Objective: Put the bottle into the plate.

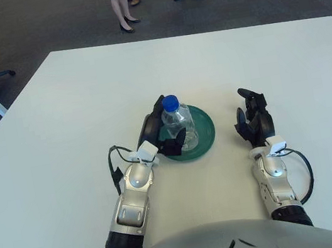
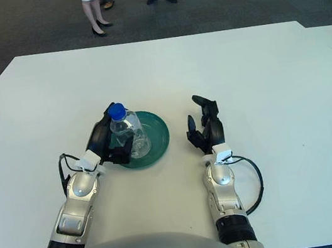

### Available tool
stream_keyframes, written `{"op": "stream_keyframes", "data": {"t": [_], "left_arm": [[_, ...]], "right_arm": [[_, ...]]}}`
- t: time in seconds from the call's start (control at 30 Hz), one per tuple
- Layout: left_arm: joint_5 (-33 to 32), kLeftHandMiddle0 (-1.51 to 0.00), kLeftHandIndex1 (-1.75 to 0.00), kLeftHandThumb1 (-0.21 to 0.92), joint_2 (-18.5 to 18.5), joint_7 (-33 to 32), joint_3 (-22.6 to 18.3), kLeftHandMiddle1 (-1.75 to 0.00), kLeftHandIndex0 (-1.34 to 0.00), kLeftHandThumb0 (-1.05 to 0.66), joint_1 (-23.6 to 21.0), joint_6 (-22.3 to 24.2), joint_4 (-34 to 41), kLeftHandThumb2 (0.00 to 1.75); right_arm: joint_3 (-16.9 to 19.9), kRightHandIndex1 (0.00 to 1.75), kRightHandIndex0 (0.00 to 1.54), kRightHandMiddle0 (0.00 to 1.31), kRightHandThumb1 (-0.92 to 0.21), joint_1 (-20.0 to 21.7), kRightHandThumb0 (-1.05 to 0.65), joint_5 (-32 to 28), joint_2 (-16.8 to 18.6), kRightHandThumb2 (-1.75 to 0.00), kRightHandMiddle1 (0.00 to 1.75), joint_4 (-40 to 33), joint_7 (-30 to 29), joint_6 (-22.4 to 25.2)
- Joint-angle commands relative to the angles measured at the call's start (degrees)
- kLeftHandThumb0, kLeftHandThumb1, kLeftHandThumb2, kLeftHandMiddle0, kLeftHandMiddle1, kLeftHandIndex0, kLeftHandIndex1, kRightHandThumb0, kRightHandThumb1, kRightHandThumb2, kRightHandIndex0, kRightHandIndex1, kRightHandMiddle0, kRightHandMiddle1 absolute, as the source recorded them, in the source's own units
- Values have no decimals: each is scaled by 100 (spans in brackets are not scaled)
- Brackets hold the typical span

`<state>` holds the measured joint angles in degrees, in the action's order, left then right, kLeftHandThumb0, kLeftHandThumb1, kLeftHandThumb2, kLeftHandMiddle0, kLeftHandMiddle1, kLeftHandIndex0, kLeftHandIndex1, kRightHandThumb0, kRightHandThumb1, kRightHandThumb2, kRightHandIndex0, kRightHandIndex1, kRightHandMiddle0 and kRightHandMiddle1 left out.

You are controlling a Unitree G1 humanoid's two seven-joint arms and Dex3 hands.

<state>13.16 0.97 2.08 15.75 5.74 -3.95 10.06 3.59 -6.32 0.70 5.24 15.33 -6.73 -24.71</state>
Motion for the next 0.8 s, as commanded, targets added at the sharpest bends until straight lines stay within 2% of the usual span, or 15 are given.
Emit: {"op": "stream_keyframes", "data": {"t": [0.0,0.43,0.77], "left_arm": [[109,-116,-175,33,32,-98,-86,-175,-59,-46,-180,68,-66,129],[249,-117,-175,33,-35,-429,-180,-175,-59,-46,-579,-369,-611,130],[311,-118,-175,33,-43,-463,-213,-175,-59,-46,-745,-256,-791,129]], "right_arm": [[36,1,52,15,-92,-213,-50,-59,55,-61,101,376,-35,243],[33,1,52,17,-92,-204,-50,-52,98,-61,103,381,-39,252],[5,1,52,13,-92,-238,-51,-34,122,-63,101,368,-24,180]]}}
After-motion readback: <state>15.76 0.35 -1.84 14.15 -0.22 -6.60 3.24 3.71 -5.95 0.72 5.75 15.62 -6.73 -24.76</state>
